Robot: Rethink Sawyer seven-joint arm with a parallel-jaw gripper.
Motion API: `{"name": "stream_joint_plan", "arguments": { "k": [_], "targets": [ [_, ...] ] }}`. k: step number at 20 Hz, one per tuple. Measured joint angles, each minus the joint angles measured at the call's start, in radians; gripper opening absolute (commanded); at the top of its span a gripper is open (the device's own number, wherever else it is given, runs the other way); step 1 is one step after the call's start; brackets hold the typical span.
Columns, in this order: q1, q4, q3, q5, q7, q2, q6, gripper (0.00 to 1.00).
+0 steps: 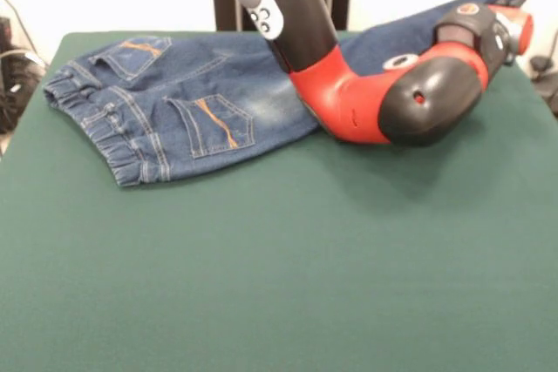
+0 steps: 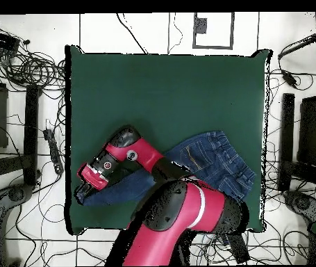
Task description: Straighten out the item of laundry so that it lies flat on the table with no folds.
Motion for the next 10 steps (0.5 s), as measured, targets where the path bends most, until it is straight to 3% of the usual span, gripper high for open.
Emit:
{"name": "stream_joint_plan", "arguments": {
  "k": [10],
  "targets": [
    [0.0,0.018,-0.034,-0.079,0.0,-0.035,-0.153,0.0]
  ]
}}
